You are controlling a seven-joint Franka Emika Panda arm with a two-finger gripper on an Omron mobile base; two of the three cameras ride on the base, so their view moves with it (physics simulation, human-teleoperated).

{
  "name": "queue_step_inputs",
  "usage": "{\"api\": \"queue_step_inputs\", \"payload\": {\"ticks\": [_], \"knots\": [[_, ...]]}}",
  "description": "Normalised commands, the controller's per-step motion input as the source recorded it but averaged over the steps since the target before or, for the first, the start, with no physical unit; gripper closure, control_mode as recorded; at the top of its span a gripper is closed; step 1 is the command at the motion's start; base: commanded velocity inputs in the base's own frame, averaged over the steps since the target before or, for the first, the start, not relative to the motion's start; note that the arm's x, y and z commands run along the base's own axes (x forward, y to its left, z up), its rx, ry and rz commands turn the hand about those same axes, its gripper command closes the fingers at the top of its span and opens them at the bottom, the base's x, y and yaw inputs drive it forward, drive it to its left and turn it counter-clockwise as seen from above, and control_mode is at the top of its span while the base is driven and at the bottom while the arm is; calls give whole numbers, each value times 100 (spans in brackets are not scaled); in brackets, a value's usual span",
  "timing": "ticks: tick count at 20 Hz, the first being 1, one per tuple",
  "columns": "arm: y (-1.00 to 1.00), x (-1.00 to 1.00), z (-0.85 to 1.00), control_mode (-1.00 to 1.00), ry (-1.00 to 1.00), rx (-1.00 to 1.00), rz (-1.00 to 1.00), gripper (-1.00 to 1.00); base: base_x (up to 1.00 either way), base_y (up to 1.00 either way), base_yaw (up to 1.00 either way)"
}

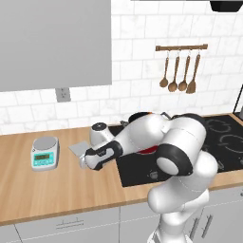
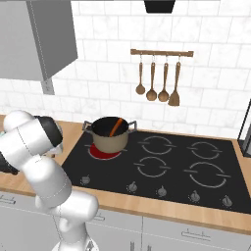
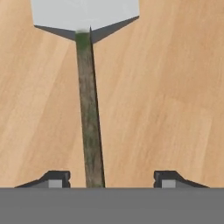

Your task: Put the carrot and tomato in the pot. Retrieve the spatula and lightly stir the vegetables in the pot.

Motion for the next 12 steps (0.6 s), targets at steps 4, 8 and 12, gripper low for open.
{"api": "queue_step_inputs", "payload": {"ticks": [4,8,12], "knots": [[0,0,0,-100,0,0,0,100,0,0,0],[0,0,0,-100,0,0,0,100,0,0,0],[0,0,-10,-100,0,0,0,100,0,0,0]]}}
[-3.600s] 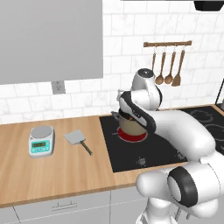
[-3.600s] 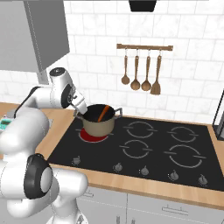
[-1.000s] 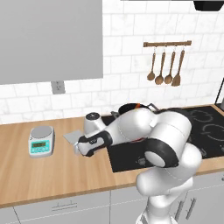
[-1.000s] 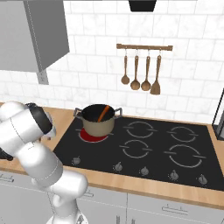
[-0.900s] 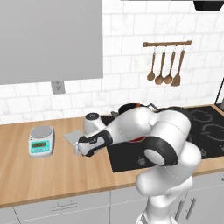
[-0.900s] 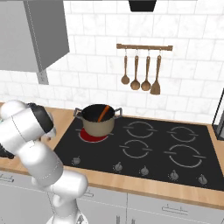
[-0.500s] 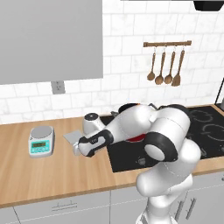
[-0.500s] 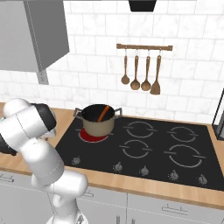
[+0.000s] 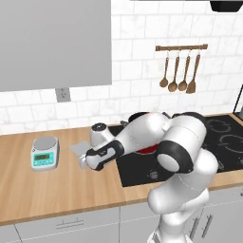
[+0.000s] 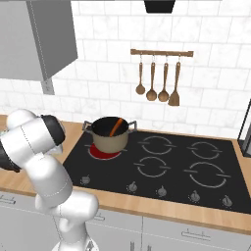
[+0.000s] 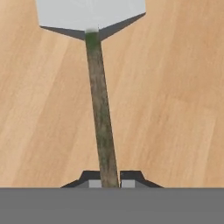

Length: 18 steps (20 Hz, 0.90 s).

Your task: Put the carrot and tomato in the pot. Retrieve the spatula and lightly stir the vegetables in the pot.

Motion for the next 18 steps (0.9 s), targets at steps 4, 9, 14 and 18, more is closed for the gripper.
{"api": "queue_step_inputs", "payload": {"ticks": [4,9,14,18], "knots": [[-1,-49,36,-100,-11,2,0,100,0,0,0],[-24,-100,100,-100,-21,12,-2,100,0,0,0],[-59,-73,100,-100,4,32,-14,100,0,0,0],[-73,-22,100,-100,23,39,-27,100,0,0,0]]}}
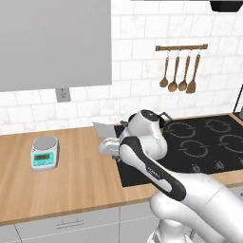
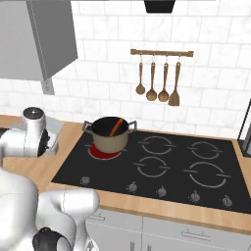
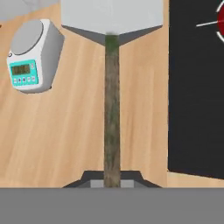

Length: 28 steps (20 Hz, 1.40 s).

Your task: Put the carrot and tomato in the pot. Retrieve the spatula and lightly stir the vegetables in the pot.

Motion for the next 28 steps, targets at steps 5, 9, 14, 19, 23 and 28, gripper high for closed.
{"api": "queue_step_inputs", "payload": {"ticks": [5,9,14,19,23,28], "knots": [[-74,2,100,-100,41,44,-39,100,0,0,0],[-54,28,100,-100,44,49,-32,100,0,0,0],[-37,64,83,-100,39,46,-25,100,0,0,0],[-18,69,36,-100,36,39,-25,100,0,0,0],[-24,58,0,-100,28,29,-38,100,0,0,0],[-3,41,8,-100,11,27,-42,100,0,0,0]]}}
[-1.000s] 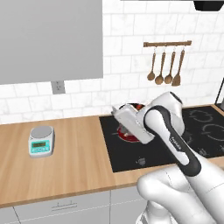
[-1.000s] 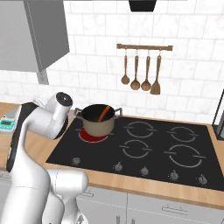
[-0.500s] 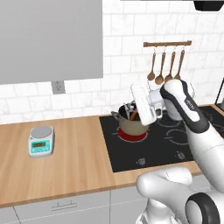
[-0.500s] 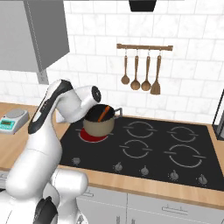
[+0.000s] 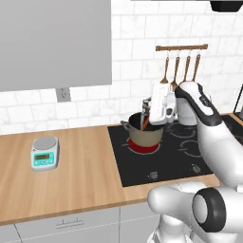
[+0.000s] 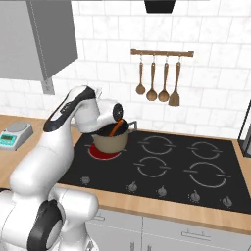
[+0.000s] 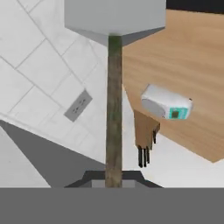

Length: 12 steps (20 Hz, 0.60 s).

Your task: Put the carrot and tomato in the pot. Retrieve the spatula and lightly stir the vegetables in the pot.

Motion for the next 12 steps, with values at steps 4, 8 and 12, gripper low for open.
{"api": "queue_step_inputs", "payload": {"ticks": [4,8,12], "knots": [[0,28,4,-100,0,16,-43,100,0,0,0],[-12,33,1,-100,0,23,-42,100,0,0,0],[-21,25,32,-100,-4,27,-34,100,0,0,0]]}}
